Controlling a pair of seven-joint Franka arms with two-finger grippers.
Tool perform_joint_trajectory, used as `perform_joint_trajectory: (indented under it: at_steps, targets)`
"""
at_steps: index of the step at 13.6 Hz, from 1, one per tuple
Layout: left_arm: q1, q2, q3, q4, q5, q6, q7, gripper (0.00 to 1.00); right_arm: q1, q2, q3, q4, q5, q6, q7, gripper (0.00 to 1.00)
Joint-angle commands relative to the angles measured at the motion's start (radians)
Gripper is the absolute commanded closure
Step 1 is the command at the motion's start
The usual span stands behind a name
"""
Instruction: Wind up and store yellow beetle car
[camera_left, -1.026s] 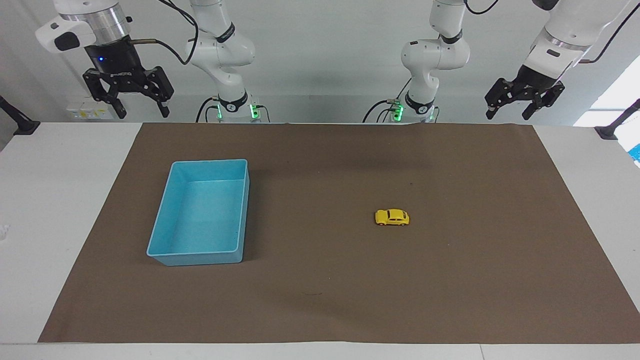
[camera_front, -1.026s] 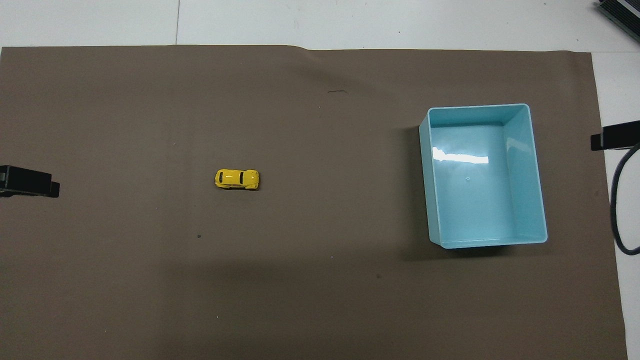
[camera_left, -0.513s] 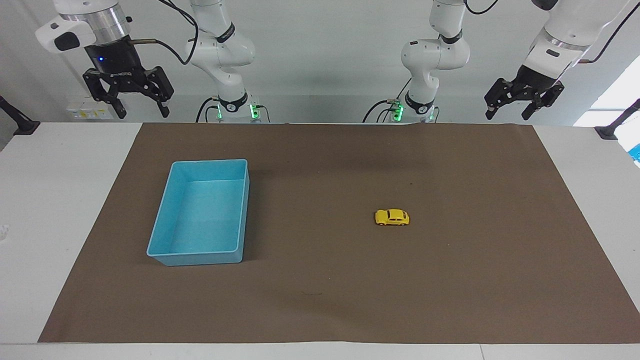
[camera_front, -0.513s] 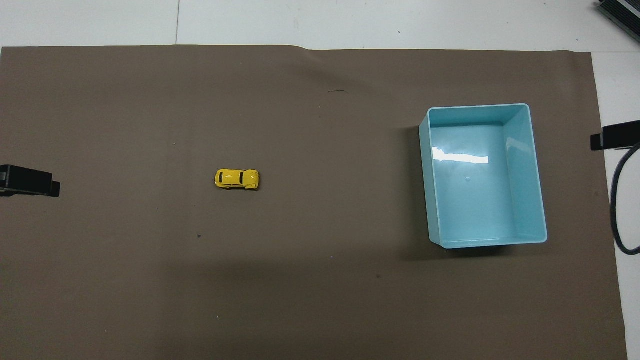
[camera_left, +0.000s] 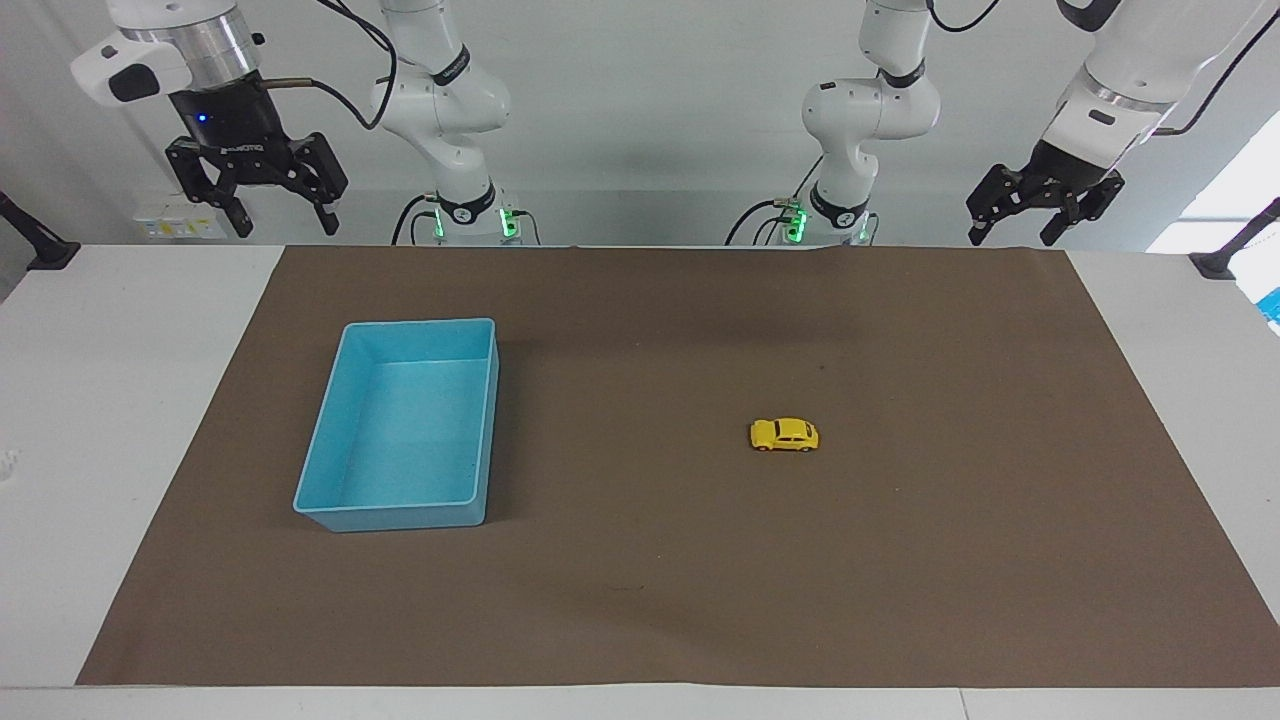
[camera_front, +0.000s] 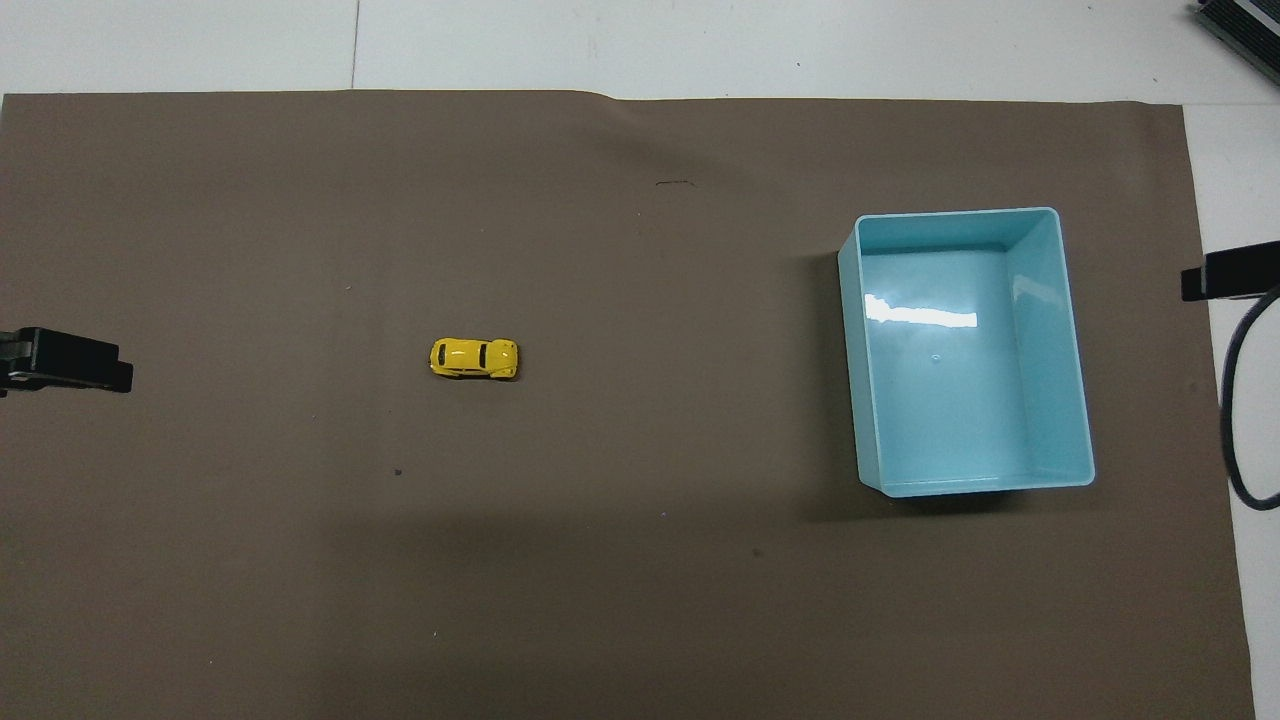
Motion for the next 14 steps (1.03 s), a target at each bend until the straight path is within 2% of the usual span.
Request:
perform_joint_trajectory:
  at_steps: [1, 8, 11, 14]
  targets:
    - [-0.012, -0.007, 0.006, -0.055, 0.005, 0.053, -0.014, 0.00, -0.003, -0.016, 0.000, -0.018, 0.011, 0.005, 0.017, 0.00]
    - [-0.015, 0.022, 0.004, -0.108, 0.006, 0.136, -0.038, 0.00, -0.003, -0.016, -0.001, -0.018, 0.011, 0.003, 0.019, 0.00]
    - [-0.021, 0.023, 0.004, -0.155, 0.005, 0.201, -0.222, 0.00, -0.003, -0.016, -0.001, -0.018, 0.011, 0.005, 0.019, 0.00]
    - [-0.026, 0.034, 0.003, -0.166, 0.005, 0.233, -0.495, 0.00, -0.003, -0.016, -0.001, -0.018, 0.011, 0.005, 0.019, 0.00]
